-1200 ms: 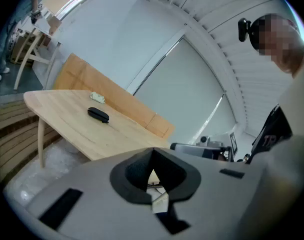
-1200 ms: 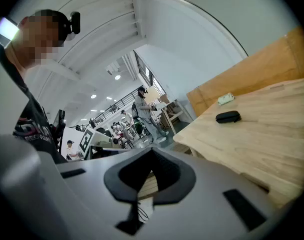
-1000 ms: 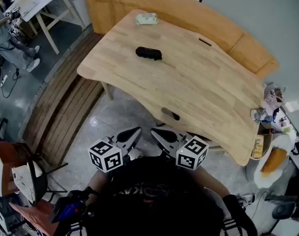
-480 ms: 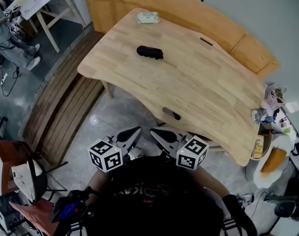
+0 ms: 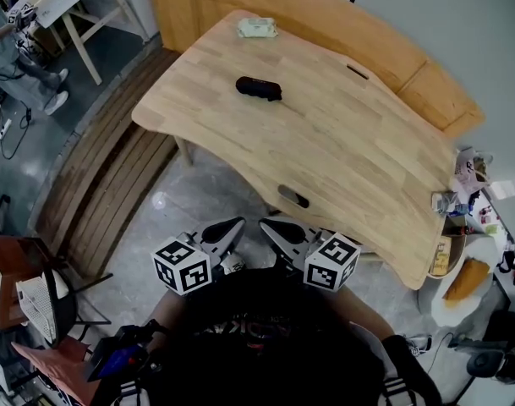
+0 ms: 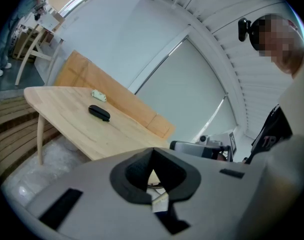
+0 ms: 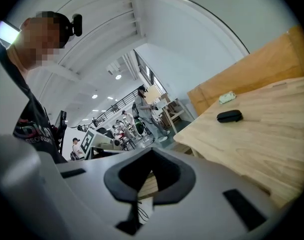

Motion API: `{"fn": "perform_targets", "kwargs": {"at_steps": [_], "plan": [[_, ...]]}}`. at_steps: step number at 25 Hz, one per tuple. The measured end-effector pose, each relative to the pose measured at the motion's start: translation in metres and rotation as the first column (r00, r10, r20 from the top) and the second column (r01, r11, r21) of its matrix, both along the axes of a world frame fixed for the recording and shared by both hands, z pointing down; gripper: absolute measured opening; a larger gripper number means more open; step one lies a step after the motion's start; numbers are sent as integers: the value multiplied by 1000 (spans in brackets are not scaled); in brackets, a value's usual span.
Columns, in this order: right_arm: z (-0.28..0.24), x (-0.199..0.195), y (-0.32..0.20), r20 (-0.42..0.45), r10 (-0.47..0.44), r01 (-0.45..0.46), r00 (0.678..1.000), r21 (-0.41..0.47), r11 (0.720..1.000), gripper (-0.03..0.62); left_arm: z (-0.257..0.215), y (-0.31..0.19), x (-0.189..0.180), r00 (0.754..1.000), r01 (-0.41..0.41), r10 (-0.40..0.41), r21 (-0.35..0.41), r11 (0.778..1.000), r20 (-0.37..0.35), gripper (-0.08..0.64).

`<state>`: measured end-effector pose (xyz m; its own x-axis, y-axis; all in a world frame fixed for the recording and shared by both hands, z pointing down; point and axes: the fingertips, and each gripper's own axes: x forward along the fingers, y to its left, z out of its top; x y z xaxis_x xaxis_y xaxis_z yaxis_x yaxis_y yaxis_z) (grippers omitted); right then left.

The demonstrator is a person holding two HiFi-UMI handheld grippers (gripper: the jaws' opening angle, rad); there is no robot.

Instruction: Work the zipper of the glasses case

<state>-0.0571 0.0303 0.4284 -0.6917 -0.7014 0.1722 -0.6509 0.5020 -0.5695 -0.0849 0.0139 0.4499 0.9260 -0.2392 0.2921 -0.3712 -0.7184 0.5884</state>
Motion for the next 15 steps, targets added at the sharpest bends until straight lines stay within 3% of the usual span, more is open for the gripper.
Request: {"fn": "perform_targets", "kwargs": {"at_steps": [15], "plan": [[2, 38, -28, -2, -35, 35, 999, -27, 999, 14, 0, -17, 25, 997, 75, -75, -7, 997, 0, 11]]}}
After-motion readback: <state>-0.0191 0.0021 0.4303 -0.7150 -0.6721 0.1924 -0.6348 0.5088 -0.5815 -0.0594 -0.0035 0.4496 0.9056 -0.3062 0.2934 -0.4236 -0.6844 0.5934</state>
